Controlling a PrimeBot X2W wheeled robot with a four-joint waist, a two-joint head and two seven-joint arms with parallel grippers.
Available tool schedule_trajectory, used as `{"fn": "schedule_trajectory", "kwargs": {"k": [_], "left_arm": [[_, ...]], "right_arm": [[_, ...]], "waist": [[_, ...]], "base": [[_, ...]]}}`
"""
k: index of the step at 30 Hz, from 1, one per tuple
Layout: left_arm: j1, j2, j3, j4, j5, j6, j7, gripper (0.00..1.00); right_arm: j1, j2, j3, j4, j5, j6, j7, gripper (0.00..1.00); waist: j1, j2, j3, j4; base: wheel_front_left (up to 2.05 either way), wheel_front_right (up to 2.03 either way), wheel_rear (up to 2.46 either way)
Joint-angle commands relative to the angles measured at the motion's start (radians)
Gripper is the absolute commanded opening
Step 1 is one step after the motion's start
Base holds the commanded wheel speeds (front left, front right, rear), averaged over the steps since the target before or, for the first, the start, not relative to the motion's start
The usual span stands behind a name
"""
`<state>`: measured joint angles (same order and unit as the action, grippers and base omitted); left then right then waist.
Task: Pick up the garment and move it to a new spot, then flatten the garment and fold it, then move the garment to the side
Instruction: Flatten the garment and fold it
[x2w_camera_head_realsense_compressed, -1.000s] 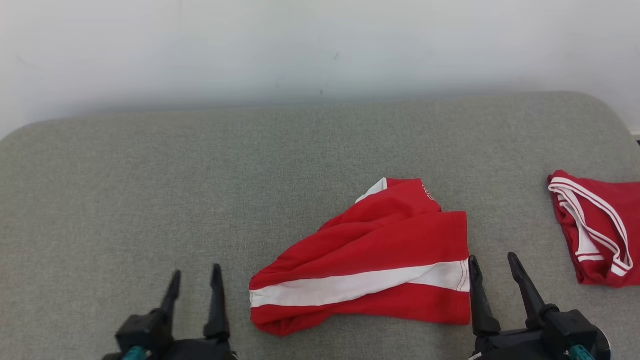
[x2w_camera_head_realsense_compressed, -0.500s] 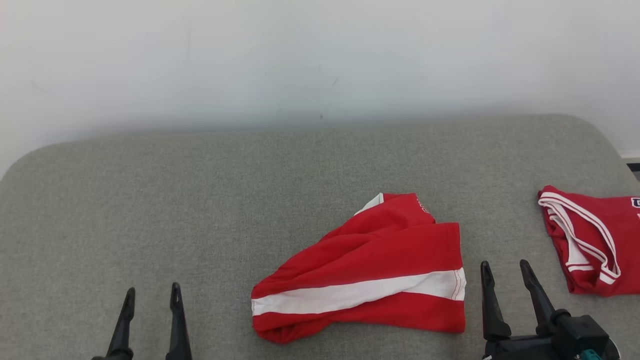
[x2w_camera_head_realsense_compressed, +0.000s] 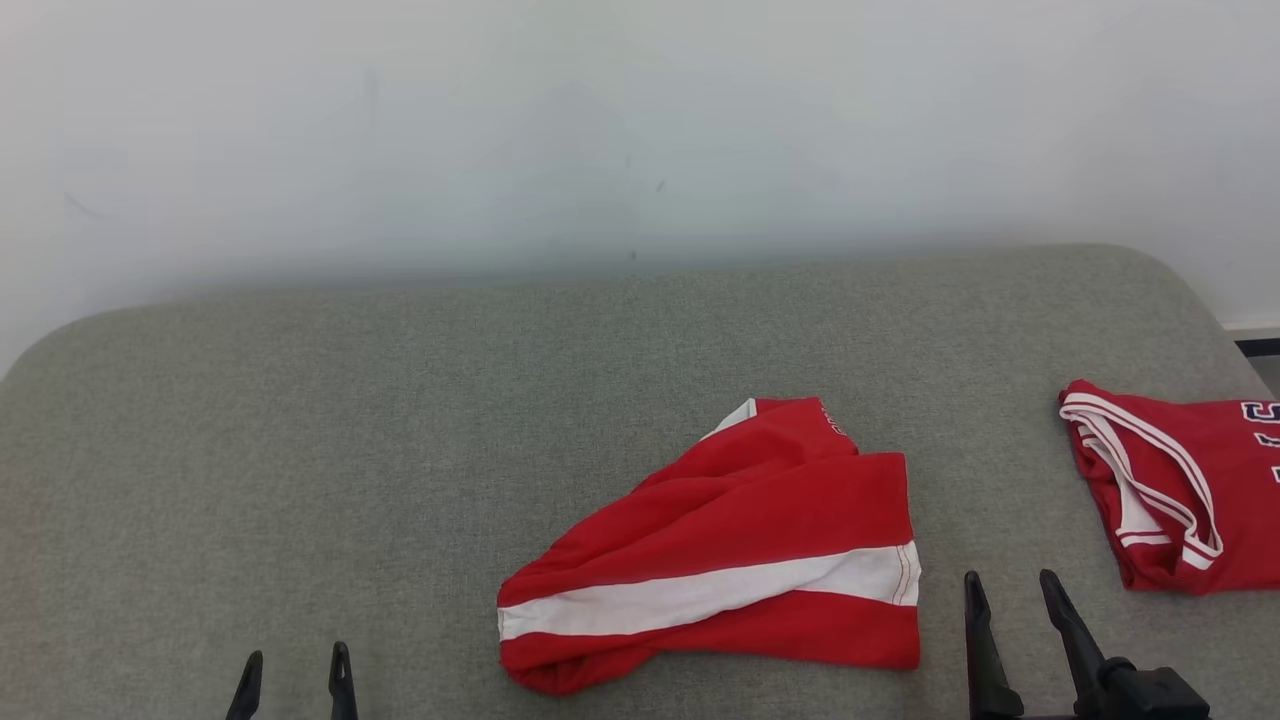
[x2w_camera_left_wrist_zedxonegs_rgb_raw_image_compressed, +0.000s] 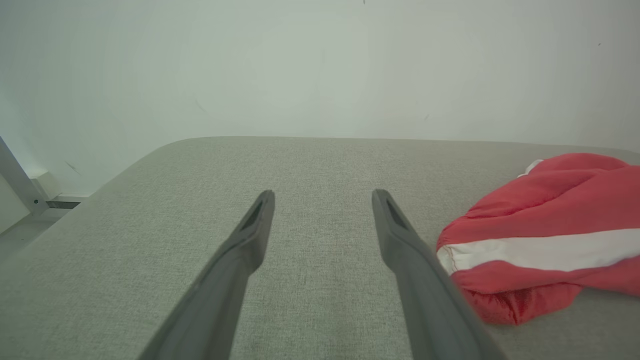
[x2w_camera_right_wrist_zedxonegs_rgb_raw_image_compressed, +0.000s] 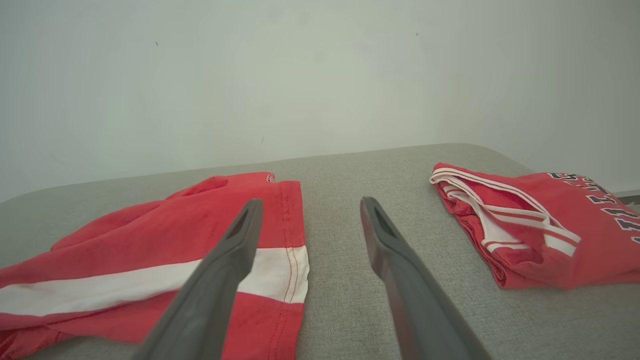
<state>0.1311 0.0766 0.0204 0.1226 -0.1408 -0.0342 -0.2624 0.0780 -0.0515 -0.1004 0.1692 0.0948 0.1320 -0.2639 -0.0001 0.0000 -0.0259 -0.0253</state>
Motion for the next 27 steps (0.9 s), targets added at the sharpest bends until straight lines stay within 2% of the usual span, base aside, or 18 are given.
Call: {"fn": "schedule_trajectory", "kwargs": {"k": [1,6,20,24,27], "left_arm": [[0.011,-0.008,0.006,0.009,0.015,-0.009,-0.003,1.0],[-0.002,-0.016,0.008,0.025,0.022,-0.035,-0.003,1.0],[-0.019,-0.025,-0.002,0.053,0.026,-0.061,-0.003,1.0],[-0.048,-0.026,-0.034,0.106,-0.072,-0.085,-0.003,1.0],[-0.079,-0.023,-0.071,0.154,-0.102,-0.091,0.002,1.0]], "right_arm": [[0.009,0.003,-0.001,0.008,0.002,-0.002,0.0,1.0],[0.002,0.003,-0.001,0.009,0.009,-0.002,0.0,1.0],[0.002,0.003,0.0,-0.002,-0.001,-0.002,0.0,1.0],[-0.009,0.003,0.002,-0.001,-0.02,-0.002,0.014,1.0],[-0.017,-0.012,0.013,-0.007,-0.029,-0.002,0.061,1.0]], "waist": [[0.0001,0.0,0.001,-0.003],[0.0001,0.0,0.007,-0.004],[0.0001,0.0,0.015,0.007],[0.0001,0.0,0.016,0.014],[0.0001,0.0,0.017,0.017]], "base": [[0.0,0.0,0.0],[0.0,0.0,0.0],[0.0,0.0,0.0],[0.0,0.0,0.0],[0.0,0.0,0.0]]}}
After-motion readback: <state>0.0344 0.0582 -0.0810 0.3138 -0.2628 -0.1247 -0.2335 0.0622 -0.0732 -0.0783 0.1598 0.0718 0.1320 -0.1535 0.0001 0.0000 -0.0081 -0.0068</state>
